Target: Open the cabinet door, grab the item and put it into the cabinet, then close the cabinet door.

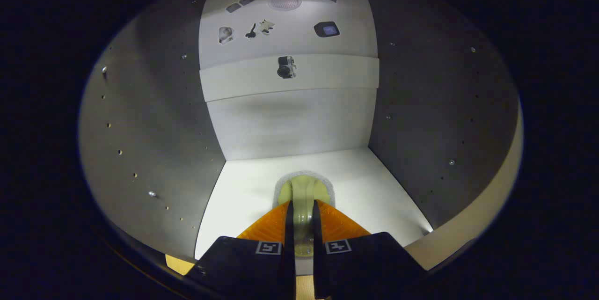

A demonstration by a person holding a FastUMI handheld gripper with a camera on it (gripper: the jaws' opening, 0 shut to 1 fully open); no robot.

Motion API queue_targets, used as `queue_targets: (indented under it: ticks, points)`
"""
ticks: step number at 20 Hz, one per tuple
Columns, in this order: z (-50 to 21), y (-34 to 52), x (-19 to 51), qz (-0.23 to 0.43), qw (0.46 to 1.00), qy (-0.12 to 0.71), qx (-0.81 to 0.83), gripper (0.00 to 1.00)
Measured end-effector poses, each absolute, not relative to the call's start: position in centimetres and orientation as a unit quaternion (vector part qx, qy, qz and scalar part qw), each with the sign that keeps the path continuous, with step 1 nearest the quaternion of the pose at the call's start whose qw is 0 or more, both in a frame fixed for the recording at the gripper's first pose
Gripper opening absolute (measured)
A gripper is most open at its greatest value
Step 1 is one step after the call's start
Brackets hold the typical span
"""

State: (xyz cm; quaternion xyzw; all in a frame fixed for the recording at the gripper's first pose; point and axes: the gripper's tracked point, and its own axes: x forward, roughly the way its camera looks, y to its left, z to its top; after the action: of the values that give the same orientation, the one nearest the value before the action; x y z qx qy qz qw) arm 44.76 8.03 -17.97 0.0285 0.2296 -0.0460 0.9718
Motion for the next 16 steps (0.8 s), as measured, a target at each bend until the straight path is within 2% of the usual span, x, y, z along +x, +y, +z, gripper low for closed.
queue_targets:
  ticks: [3, 7, 9, 12, 16]
  points:
    - [-18.7, 8.3, 45.5, -0.044, 0.970, 0.236, 0.025, 0.20]
    - [-18.7, 8.8, 46.0, -0.042, 0.970, 0.233, 0.047, 0.30]
    - [-18.1, 8.8, 45.7, -0.039, 0.973, 0.224, 0.045, 0.54]
    - [-15.8, 8.9, 45.0, -0.031, 0.982, 0.185, 0.023, 0.99]
    - [-11.3, 9.2, 42.5, -0.023, 0.993, 0.119, -0.014, 1.00]
